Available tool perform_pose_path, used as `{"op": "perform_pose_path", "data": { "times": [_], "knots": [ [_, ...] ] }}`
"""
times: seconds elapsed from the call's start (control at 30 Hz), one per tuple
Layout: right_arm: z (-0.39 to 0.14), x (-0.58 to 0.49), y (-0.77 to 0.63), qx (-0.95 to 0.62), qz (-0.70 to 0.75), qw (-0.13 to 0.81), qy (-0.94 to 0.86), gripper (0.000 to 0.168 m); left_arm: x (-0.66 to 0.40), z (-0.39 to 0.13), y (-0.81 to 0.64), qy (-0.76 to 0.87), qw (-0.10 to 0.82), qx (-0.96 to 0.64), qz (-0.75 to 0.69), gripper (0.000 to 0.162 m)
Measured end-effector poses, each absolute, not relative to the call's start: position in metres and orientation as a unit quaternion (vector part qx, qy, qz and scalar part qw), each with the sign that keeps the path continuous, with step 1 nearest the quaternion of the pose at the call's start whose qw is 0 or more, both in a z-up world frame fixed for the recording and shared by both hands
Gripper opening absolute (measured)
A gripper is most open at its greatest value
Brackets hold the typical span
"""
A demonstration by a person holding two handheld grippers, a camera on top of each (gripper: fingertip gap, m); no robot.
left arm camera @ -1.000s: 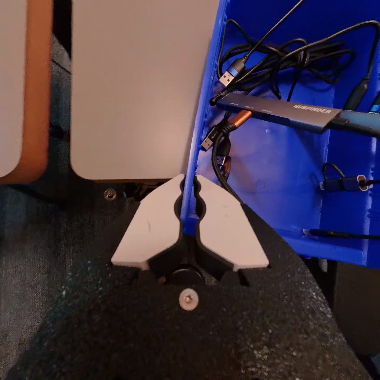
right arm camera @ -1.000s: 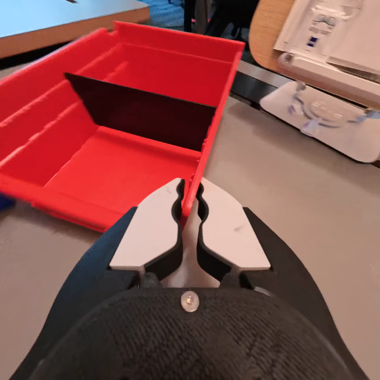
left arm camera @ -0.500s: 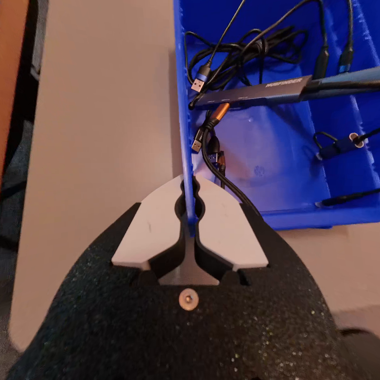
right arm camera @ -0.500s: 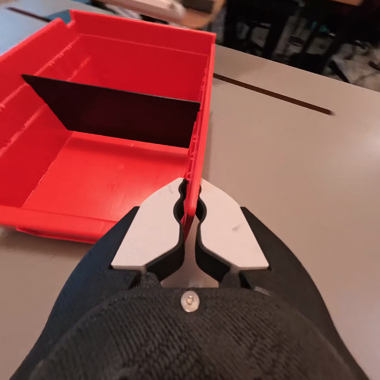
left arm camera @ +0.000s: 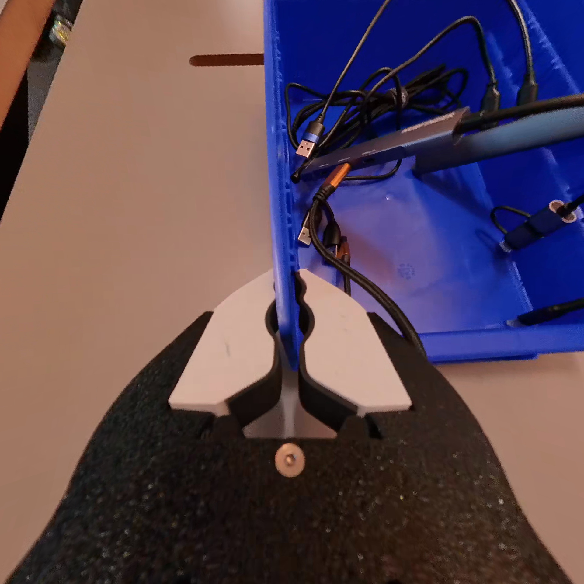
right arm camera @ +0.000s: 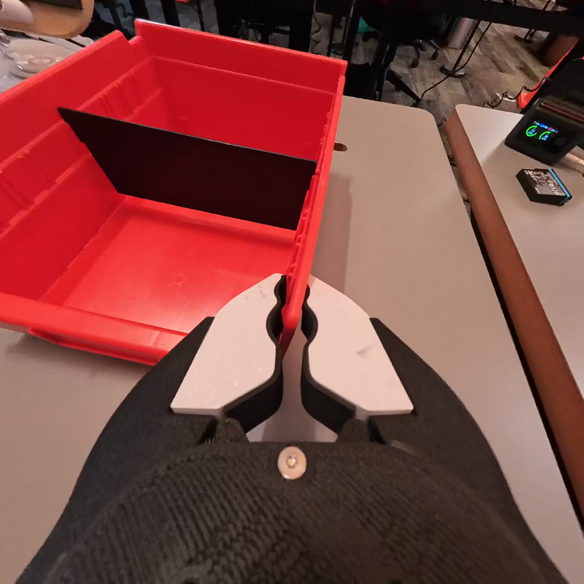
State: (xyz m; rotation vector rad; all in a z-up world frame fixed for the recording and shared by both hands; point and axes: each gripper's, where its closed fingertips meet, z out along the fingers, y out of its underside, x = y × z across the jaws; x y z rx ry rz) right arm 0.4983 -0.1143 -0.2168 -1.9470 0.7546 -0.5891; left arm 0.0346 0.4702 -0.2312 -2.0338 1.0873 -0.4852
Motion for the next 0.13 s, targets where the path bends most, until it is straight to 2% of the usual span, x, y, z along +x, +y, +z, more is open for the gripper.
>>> {"op": "perform_pose_path", "data": {
  "times": [0.03,0.07,0.13],
  "knots": [
    [-0.2175,0.4960,-0.1146,-0.790,-0.234,0.474,0.312,0.008,0.0338,-0.2312,0.4698,0.443,0.385,-0.790,-0.176,0.006],
    [-0.2174,0.4934,-0.1154,-0.782,-0.226,0.485,0.320,0.019,0.0316,-0.2310,0.4700,0.462,0.388,-0.782,-0.157,0.009],
    [-0.2113,0.4862,-0.1188,-0.760,-0.212,0.513,0.337,0.037,0.0246,-0.2247,0.4734,0.493,0.397,-0.765,-0.117,0.025]
  ]
}}
